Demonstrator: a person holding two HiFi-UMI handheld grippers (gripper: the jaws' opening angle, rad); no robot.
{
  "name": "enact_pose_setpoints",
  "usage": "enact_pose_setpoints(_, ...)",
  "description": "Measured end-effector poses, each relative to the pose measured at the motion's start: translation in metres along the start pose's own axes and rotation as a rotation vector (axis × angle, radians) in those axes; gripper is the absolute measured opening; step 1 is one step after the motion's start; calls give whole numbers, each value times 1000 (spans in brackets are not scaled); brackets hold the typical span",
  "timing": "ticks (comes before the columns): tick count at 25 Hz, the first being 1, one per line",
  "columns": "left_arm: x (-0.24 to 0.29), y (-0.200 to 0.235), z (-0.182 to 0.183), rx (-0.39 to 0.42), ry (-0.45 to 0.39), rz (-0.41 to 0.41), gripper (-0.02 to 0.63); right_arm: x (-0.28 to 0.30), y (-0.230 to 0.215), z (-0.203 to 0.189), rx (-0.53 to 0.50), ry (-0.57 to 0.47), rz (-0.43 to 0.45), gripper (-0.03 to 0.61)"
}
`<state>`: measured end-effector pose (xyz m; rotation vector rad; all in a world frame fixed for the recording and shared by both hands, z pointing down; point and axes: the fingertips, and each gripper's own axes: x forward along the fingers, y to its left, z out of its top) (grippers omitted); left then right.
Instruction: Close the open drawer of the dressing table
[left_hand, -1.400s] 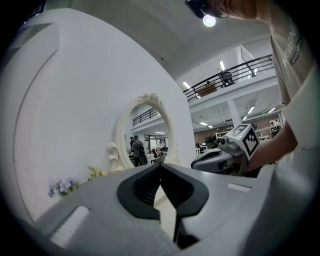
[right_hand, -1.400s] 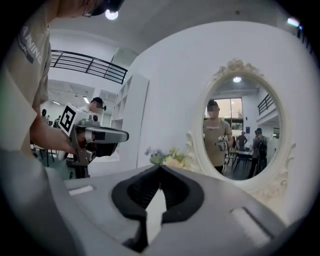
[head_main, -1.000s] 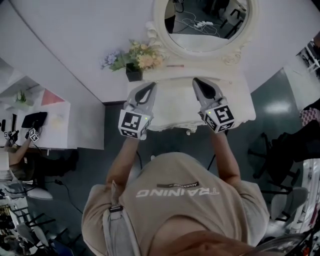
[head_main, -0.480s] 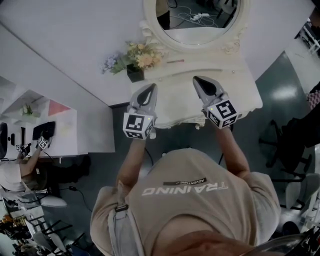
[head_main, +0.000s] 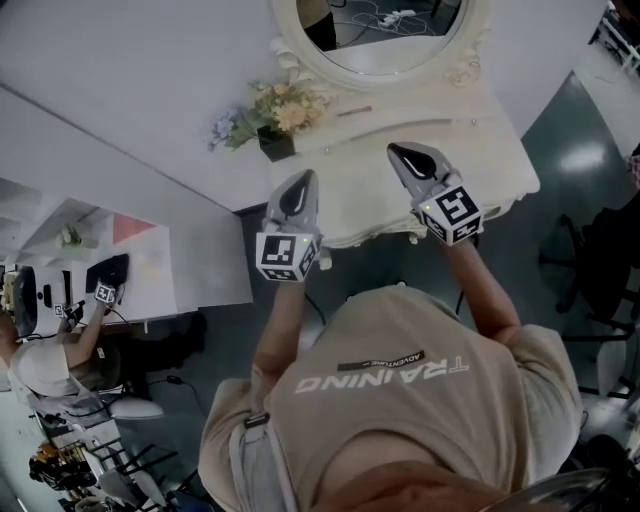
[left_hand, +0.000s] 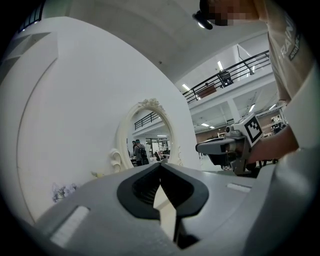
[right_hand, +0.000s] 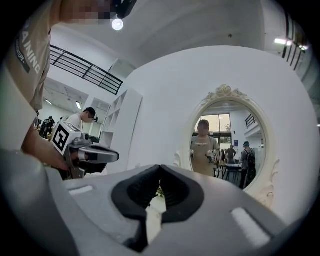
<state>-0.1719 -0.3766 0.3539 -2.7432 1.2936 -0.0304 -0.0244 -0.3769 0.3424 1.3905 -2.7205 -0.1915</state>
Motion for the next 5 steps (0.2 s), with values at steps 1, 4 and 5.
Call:
enact_pose_setpoints(1, 1, 1, -1, 0, -1, 2, 6, 0, -2, -2, -1, 4, 0, 5)
enact_pose_setpoints(4, 7, 1, -1, 1, -7, 0, 6, 3, -9, -7, -3, 12, -2, 5)
enact_pose_setpoints(5, 9, 1, -1, 2, -9, -3, 6, 4, -10, -9, -4, 14, -2, 5)
